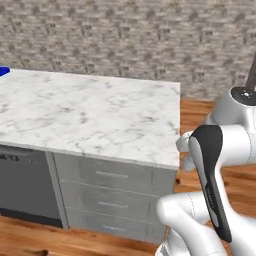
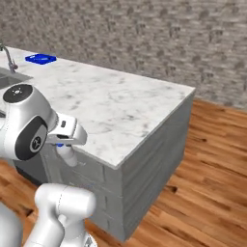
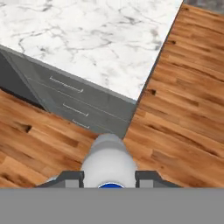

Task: Place the drinks on the dining counter in a tight cluster.

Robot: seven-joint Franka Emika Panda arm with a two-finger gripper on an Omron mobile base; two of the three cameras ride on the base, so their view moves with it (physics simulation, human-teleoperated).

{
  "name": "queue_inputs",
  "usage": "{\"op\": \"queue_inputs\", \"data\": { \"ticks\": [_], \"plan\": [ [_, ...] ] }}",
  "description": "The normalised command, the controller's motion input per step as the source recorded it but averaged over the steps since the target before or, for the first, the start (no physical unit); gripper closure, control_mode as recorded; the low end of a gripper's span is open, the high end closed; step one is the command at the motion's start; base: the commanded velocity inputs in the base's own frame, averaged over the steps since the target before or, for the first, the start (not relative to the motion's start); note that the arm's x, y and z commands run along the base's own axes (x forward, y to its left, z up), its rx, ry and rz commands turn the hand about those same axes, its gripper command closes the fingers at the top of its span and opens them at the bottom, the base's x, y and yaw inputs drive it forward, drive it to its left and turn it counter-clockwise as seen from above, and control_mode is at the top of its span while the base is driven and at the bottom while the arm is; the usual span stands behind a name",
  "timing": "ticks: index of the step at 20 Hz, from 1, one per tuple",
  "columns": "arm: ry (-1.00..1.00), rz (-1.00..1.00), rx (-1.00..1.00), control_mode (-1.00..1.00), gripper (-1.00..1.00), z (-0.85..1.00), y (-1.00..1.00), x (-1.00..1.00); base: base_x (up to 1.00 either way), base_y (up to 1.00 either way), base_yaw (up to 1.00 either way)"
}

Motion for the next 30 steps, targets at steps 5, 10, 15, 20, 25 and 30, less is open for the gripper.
{"op": "queue_inputs", "data": {
  "ticks": [5, 10, 15, 20, 25, 30],
  "plan": [
    [0.0, 0.0, 0.0, 1.0, 1.0, 0.0, 0.0, 0.0, 0.86, -1.0, 0.44],
    [0.0, 0.0, 0.0, 1.0, 1.0, 0.0, 0.0, 0.0, 0.7, -1.0, 0.43],
    [0.0, 0.0, 0.0, 1.0, 1.0, 0.0, 0.0, 0.0, 0.31, -1.0, 0.48],
    [0.0, 0.0, 0.0, 1.0, 1.0, 0.0, 0.0, 0.0, 0.33, -1.0, 0.51],
    [0.0, 0.0, 0.0, 1.0, 1.0, 0.0, 0.0, 0.0, 0.42, -1.0, 0.5],
    [0.0, 0.0, 0.0, 1.0, 1.0, 0.0, 0.0, 0.0, 0.13, -1.0, 0.38]
  ]
}}
